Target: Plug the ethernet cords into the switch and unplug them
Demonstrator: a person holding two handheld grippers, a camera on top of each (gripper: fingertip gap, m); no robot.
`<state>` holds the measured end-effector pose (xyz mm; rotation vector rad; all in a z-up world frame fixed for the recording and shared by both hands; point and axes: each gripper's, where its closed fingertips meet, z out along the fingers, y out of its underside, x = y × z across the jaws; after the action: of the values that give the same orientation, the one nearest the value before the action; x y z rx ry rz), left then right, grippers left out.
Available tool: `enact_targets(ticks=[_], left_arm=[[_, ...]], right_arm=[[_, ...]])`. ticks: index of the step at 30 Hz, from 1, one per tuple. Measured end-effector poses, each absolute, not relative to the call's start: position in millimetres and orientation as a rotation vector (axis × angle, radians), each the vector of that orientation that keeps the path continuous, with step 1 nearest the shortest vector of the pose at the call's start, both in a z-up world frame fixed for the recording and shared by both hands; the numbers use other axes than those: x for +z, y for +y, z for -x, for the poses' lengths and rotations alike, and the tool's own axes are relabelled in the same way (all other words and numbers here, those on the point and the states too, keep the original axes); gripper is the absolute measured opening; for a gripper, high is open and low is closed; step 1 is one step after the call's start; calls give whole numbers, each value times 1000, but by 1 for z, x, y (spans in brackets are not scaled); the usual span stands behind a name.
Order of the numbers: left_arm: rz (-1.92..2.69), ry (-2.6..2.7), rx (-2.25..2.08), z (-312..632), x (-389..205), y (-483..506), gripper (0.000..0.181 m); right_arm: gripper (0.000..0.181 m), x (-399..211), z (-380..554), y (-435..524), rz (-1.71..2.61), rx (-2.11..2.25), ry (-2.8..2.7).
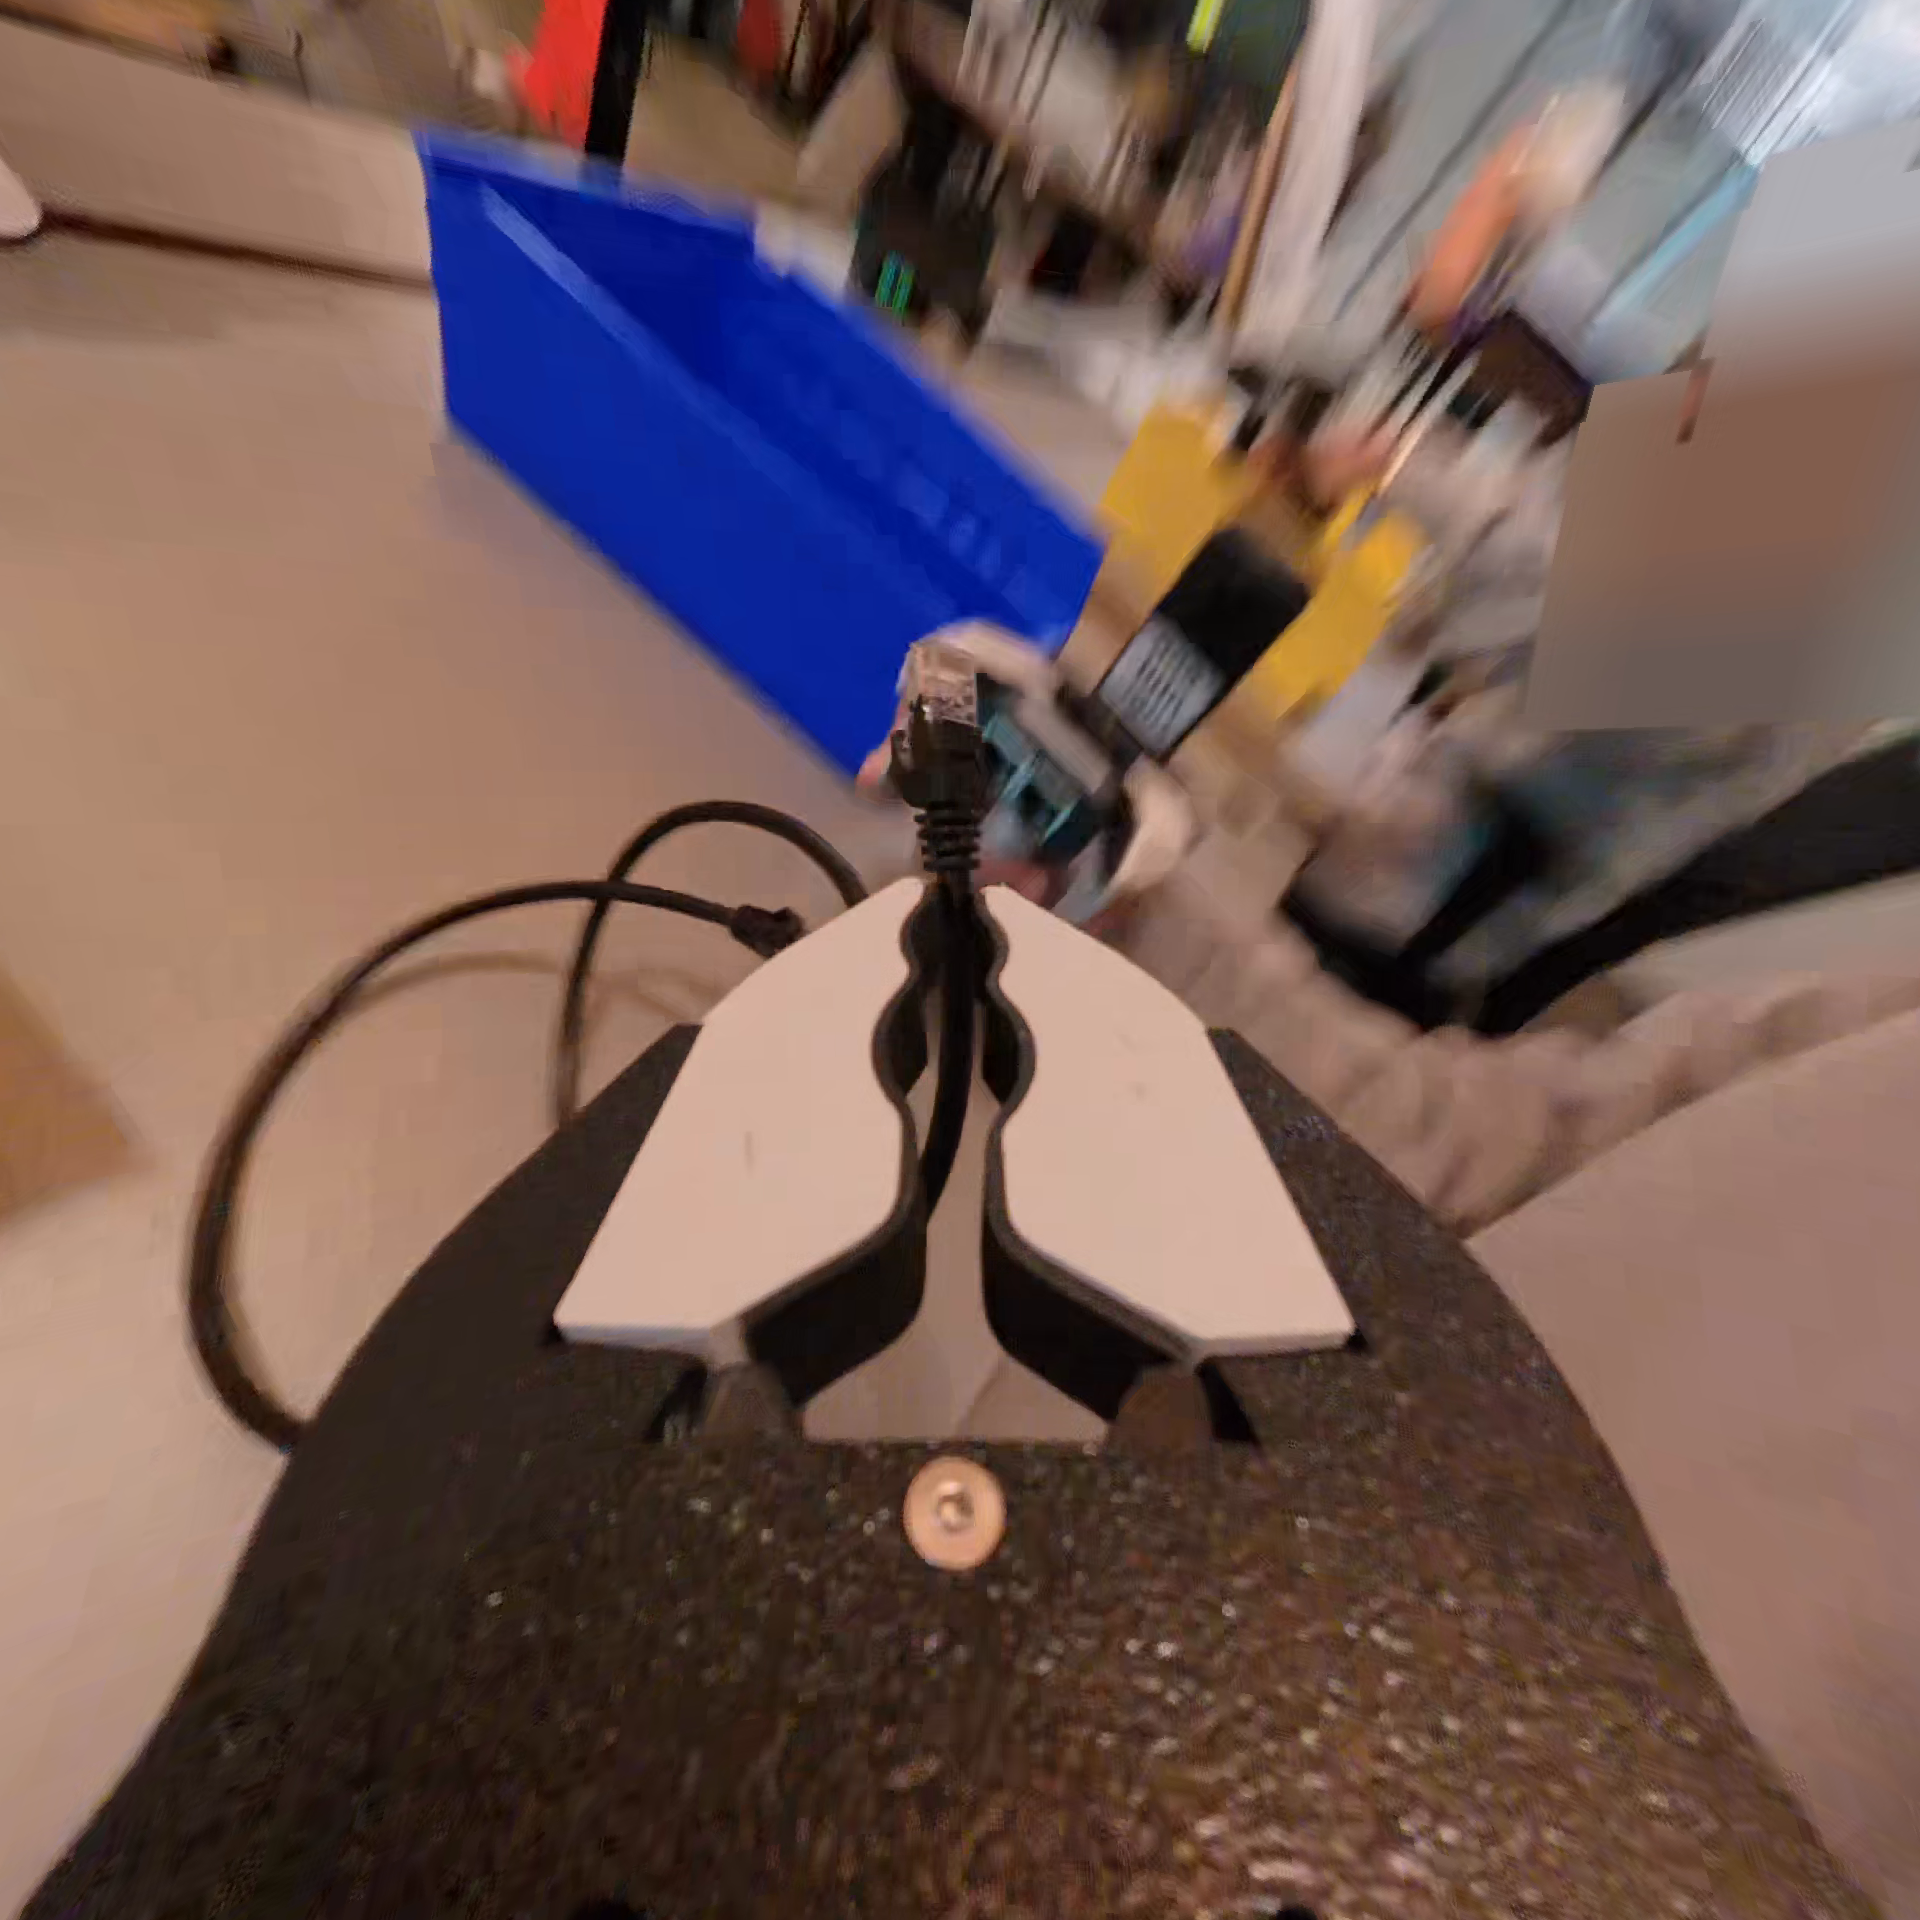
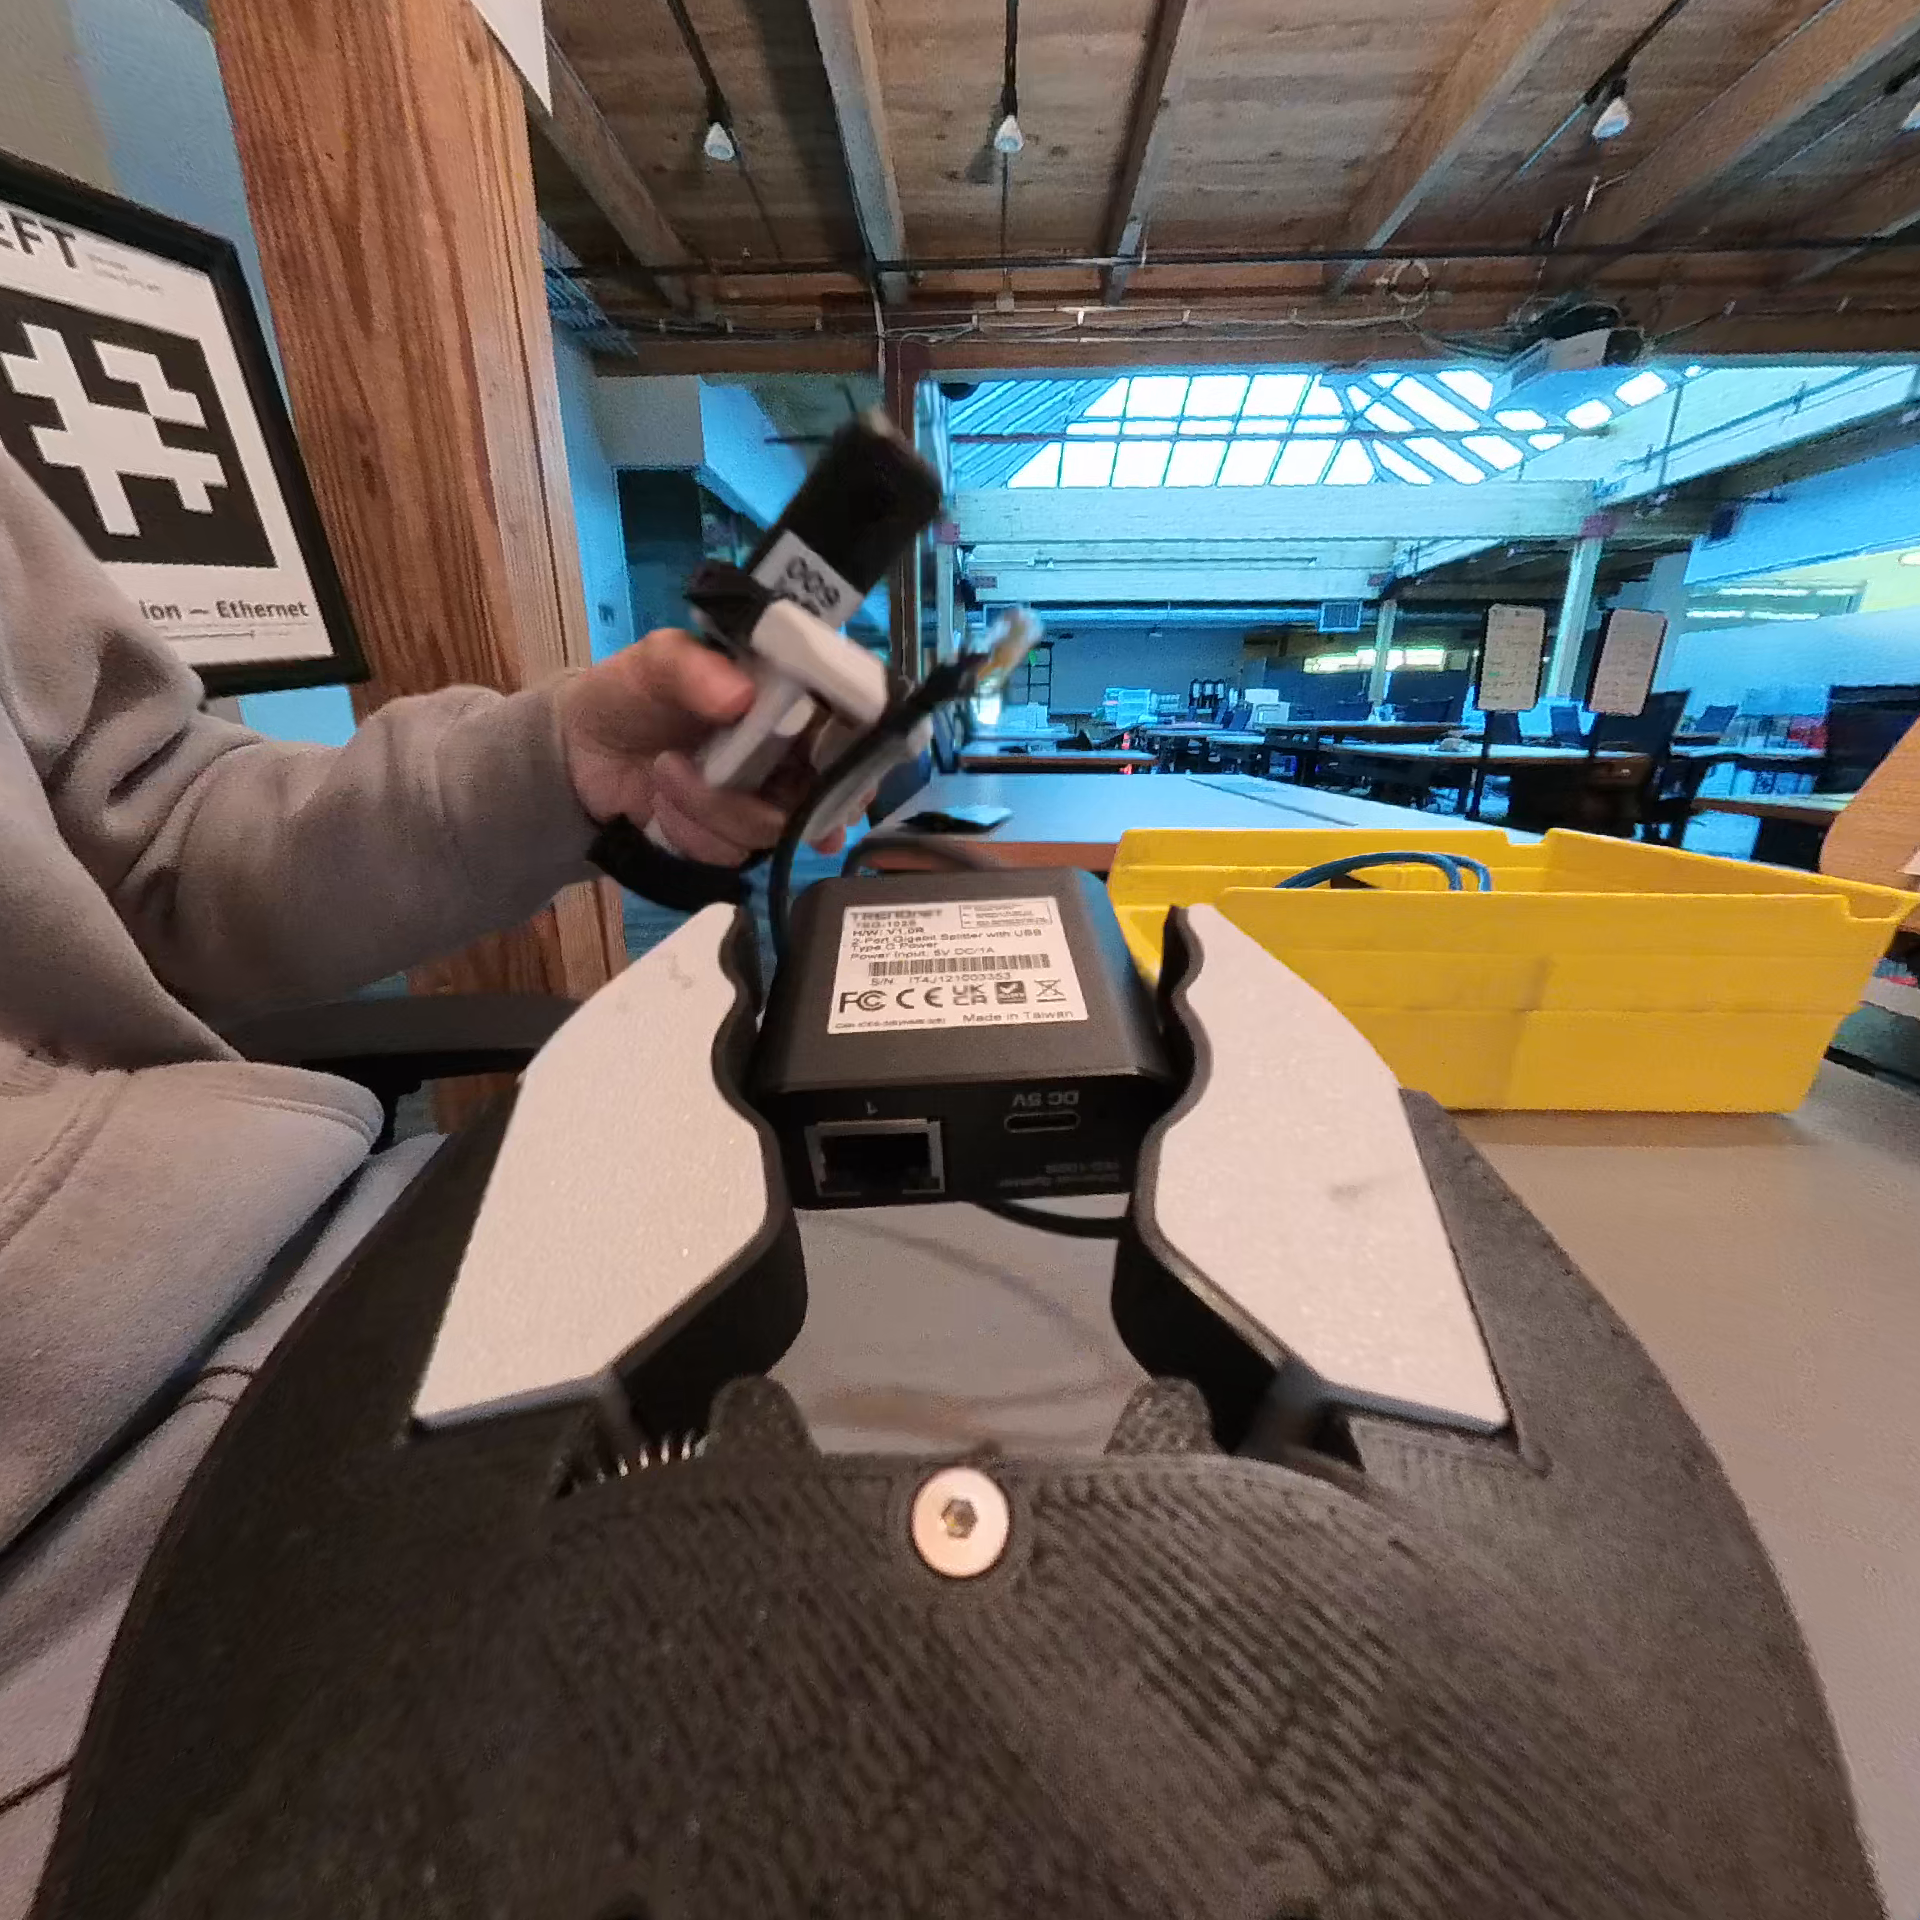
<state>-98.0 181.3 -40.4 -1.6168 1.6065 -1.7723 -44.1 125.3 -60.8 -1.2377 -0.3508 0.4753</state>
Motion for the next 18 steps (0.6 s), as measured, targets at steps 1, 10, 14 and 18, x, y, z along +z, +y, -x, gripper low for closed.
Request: enact_targets(ticks=[1, 10, 14, 18], left_arm=[[1633, 1476, -1929, 99, -26, 192, 4], [2227, 795, -2060, 127, -131, 288, 4], [2304, 980, -1738, 141, -169, 281, 0], [2162, 1293, -1739, 134, -157, 225, 1]], right_arm=[[75, -58, 43, 122, 1215, 483, -347], [75, -55, 39, 118, 1196, 485, -336], [75, -61, 43, 123, 1233, 478, -357], [75, -60, 42, 122, 1219, 487, -350]])
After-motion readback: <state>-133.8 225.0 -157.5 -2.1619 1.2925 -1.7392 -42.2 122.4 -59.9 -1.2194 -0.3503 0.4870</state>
